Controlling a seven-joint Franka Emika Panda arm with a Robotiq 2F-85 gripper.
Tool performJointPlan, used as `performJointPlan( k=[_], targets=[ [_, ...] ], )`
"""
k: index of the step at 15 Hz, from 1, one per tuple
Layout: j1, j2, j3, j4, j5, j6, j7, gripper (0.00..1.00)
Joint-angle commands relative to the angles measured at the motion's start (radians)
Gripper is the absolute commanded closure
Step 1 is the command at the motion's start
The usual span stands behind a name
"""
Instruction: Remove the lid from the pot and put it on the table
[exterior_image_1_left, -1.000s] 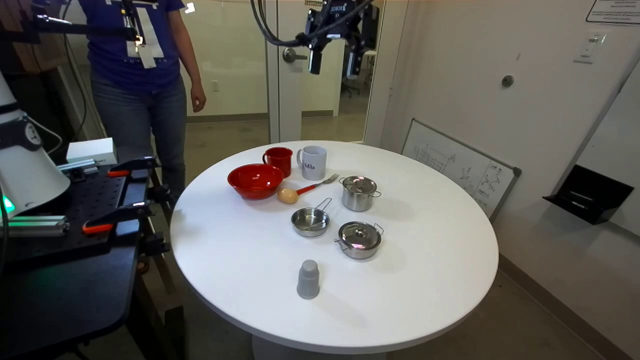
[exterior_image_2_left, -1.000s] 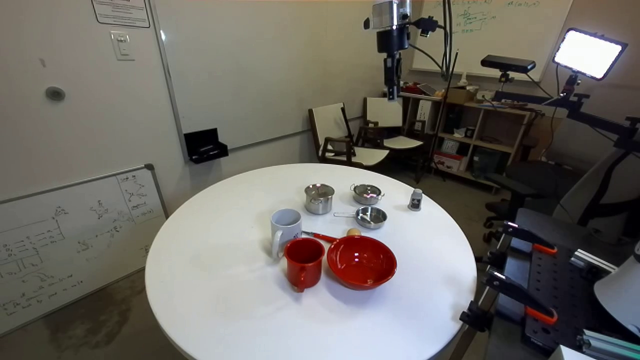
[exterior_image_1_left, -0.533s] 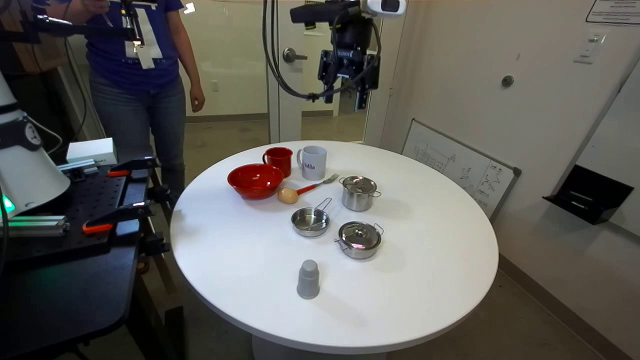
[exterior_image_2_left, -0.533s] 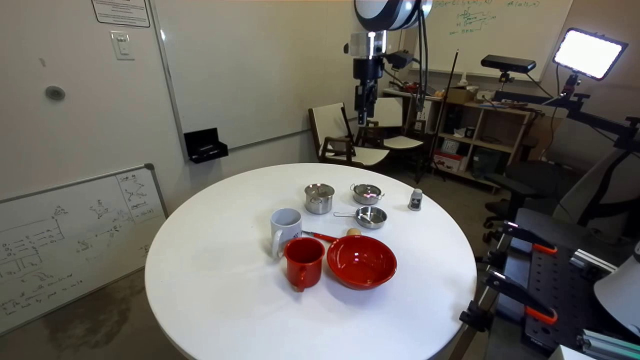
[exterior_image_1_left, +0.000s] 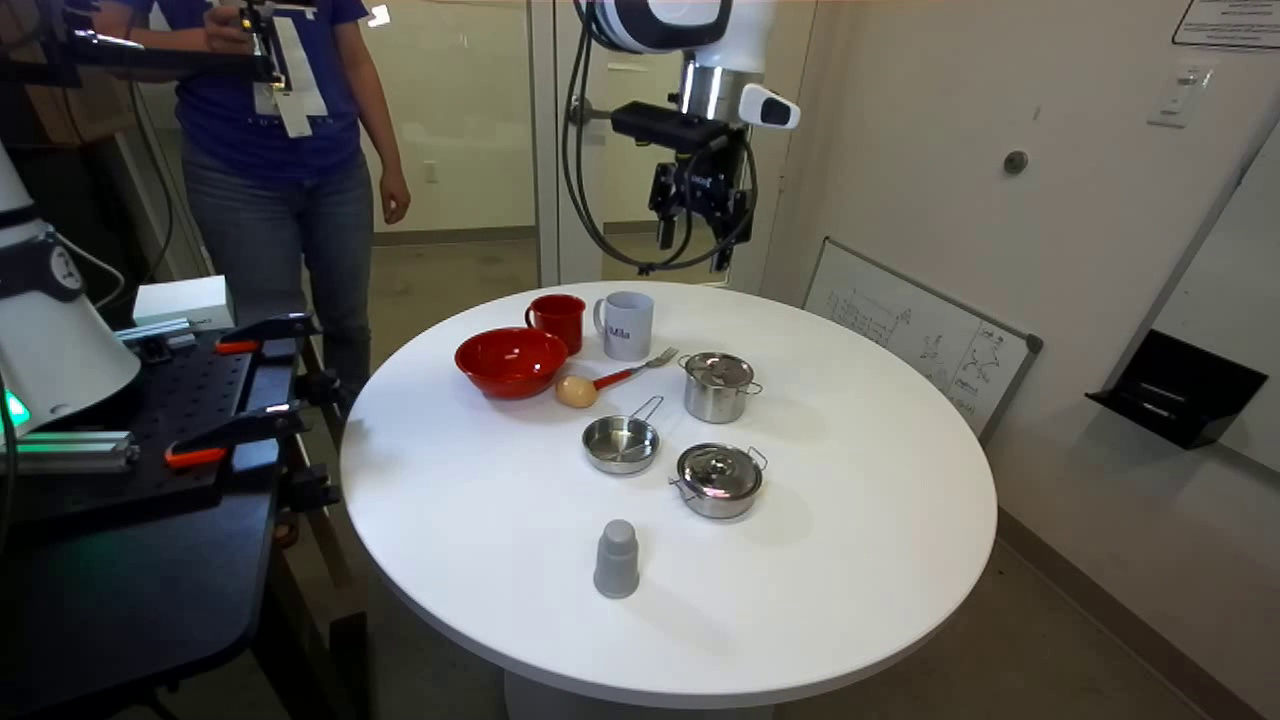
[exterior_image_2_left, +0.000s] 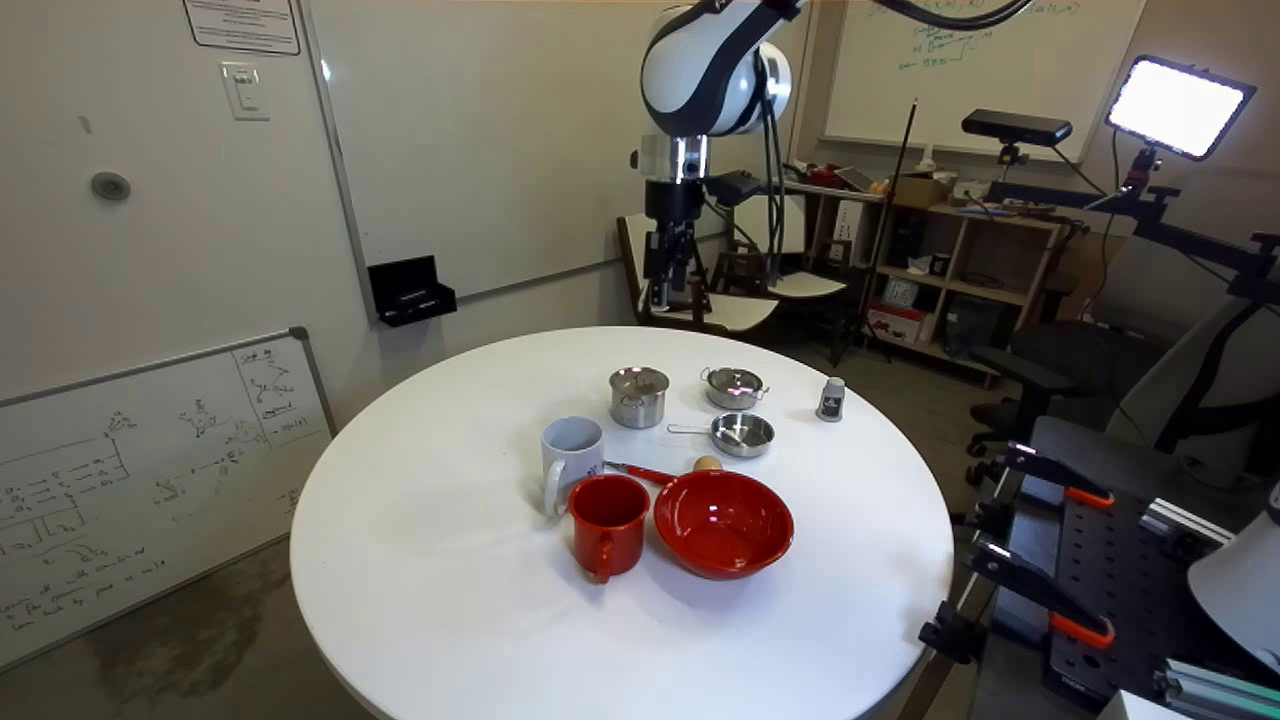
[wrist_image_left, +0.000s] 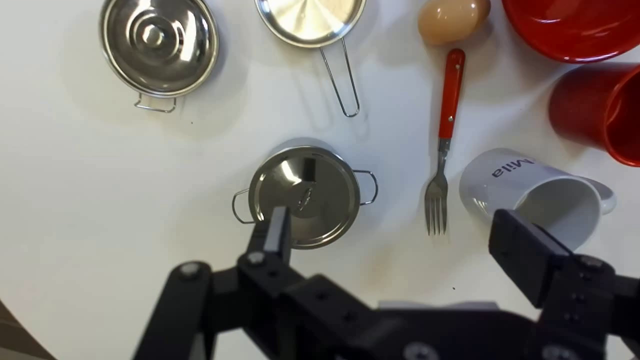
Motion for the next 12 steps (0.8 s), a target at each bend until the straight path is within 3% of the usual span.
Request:
performJointPlan(
  k=[1, 12],
  targets=[
    [-0.020, 0.115, 0.022, 0.127, 0.031, -0.006, -0.001, 0.00],
    [-0.011, 0.309, 0.007, 0.321, 0.011, -0.052, 0.073, 0.00]
  ],
)
